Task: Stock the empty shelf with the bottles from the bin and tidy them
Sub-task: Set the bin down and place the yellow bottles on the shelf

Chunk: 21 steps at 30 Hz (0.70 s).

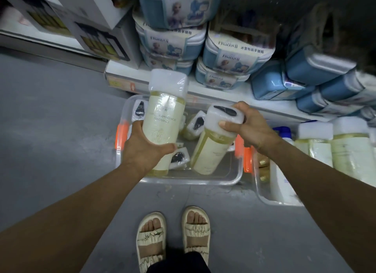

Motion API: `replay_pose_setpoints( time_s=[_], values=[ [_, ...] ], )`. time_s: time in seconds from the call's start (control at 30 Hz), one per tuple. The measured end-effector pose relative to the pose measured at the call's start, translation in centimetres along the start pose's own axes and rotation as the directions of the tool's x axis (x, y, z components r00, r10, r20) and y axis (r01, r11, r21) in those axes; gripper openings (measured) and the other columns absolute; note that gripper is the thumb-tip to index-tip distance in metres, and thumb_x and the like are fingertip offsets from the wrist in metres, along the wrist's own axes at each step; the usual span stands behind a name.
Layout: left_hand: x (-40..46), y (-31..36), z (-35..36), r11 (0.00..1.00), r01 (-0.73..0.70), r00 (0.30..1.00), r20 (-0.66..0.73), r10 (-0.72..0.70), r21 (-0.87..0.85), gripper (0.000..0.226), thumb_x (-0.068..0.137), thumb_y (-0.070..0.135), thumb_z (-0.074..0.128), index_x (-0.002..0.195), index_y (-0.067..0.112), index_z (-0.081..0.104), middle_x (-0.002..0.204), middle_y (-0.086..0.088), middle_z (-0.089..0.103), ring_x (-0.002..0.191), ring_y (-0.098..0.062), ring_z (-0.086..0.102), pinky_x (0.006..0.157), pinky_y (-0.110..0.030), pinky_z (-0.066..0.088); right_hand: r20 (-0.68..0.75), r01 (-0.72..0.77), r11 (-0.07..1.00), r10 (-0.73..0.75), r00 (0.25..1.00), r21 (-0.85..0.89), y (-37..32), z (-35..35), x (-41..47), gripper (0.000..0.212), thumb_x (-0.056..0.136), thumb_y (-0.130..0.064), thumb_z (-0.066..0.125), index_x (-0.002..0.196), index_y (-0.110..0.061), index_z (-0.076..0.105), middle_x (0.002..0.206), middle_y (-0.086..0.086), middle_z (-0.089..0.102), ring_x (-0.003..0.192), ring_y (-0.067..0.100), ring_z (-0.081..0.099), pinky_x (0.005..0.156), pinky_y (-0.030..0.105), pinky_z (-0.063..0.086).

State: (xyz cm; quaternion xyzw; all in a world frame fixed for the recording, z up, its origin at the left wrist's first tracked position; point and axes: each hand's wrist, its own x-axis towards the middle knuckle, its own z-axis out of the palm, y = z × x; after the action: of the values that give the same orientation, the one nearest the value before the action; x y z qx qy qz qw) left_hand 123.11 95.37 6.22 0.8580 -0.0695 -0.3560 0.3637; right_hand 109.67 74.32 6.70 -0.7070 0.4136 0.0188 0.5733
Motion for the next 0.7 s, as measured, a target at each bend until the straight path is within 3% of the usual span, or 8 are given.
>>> replay_pose_setpoints(
  time_s=[0.07, 0.13, 0.2, 0.33, 0.5, 0.6, 0.7],
  values=[
    [-0.8, 1.4, -1.0, 1.0, -0.013, 1.0, -0.007, 0.013, -0.017, 0.078, 0.061, 0.025, 0.087, 0.122, 0.021, 0.039, 0.109, 0.004, 0.053, 0.102, -0.02, 0.054, 0.086, -0.039, 0.051, -0.025, 0.02, 1.0, -0.019, 1.0, 0.016, -2.1, -1.1, -0.5, 0.022, 0.081, -0.014, 0.073, 0.095, -0.019, 0.057, 0.089, -0.002, 0.062, 0.081, 0.013, 0.06, 0.067, 0.02, 0.052],
    [-1.6, 3.0, -2.3, 0.999, -0.032, 0.999, -0.018, 0.031, -0.037, 0.076, 0.061, 0.023, 0.087, 0.119, 0.022, 0.038, 0.108, 0.005, 0.052, 0.103, -0.019, 0.052, 0.087, -0.039, 0.051, -0.043, 0.035, 0.999, -0.034, 0.998, 0.027, -4.6, -2.0, -1.0, 0.019, 0.082, -0.017, 0.072, 0.093, -0.023, 0.058, 0.098, 0.003, 0.063, 0.093, 0.02, 0.063, 0.084, 0.034, 0.054],
    [-2.6, 4.9, -3.9, 0.997, -0.053, 0.998, -0.03, 0.051, -0.06, 0.076, 0.062, 0.021, 0.087, 0.119, 0.023, 0.038, 0.106, 0.006, 0.051, 0.101, -0.017, 0.051, 0.085, -0.036, 0.049, -0.052, 0.062, 0.998, -0.061, 0.997, 0.007, -7.6, -2.8, -1.6, 0.018, 0.083, -0.02, 0.071, 0.094, -0.024, 0.058, 0.106, 0.007, 0.063, 0.098, 0.023, 0.063, 0.09, 0.042, 0.053],
    [-5.0, 8.5, -7.8, 0.992, -0.1, 0.992, -0.087, 0.093, -0.075, 0.077, 0.061, 0.022, 0.087, 0.12, 0.024, 0.038, 0.107, 0.005, 0.054, 0.1, -0.018, 0.053, 0.085, -0.039, 0.051, -0.078, 0.12, 0.992, -0.123, 0.989, -0.04, -14.5, -3.6, -3.3, 0.021, 0.083, -0.028, 0.071, 0.097, -0.018, 0.059, 0.098, 0.005, 0.065, 0.095, 0.024, 0.064, 0.09, 0.046, 0.053],
    [-8.4, 13.5, -13.4, 0.984, -0.155, 0.975, -0.171, 0.138, -0.087, 0.077, 0.06, 0.023, 0.087, 0.119, 0.024, 0.038, 0.102, 0.006, 0.054, 0.096, -0.019, 0.054, 0.075, -0.036, 0.051, -0.086, 0.181, 0.975, -0.193, 0.977, -0.129, -23.4, -4.9, -6.3, 0.027, 0.074, -0.04, 0.074, 0.079, -0.022, 0.055, 0.08, -0.002, 0.062, 0.079, 0.02, 0.062, 0.08, 0.049, 0.054],
    [-11.1, 16.8, -17.6, 0.972, -0.214, 0.955, -0.23, 0.188, -0.095, 0.077, 0.061, 0.02, 0.086, 0.121, 0.023, 0.037, 0.097, 0.01, 0.05, 0.093, -0.016, 0.051, 0.069, -0.029, 0.044, -0.099, 0.224, 0.956, -0.245, 0.964, -0.187, -29.7, -5.7, -9.3, 0.025, 0.078, -0.038, 0.073, 0.08, -0.021, 0.055, 0.082, -0.001, 0.063, 0.079, 0.02, 0.063, 0.078, 0.048, 0.055],
    [-13.7, 19.8, -21.5, 0.959, -0.268, 0.931, -0.28, 0.232, -0.096, 0.08, 0.06, 0.019, 0.086, 0.123, 0.023, 0.037, 0.103, 0.008, 0.05, 0.096, -0.015, 0.048, 0.073, -0.03, 0.042, -0.109, 0.273, 0.918, -0.314, 0.943, -0.287, -35.5, -6.1, -12.5, 0.033, 0.078, -0.042, 0.071, 0.086, -0.014, 0.056, 0.086, 0.004, 0.064, 0.08, 0.022, 0.062, 0.069, 0.042, 0.053]
  ],
)
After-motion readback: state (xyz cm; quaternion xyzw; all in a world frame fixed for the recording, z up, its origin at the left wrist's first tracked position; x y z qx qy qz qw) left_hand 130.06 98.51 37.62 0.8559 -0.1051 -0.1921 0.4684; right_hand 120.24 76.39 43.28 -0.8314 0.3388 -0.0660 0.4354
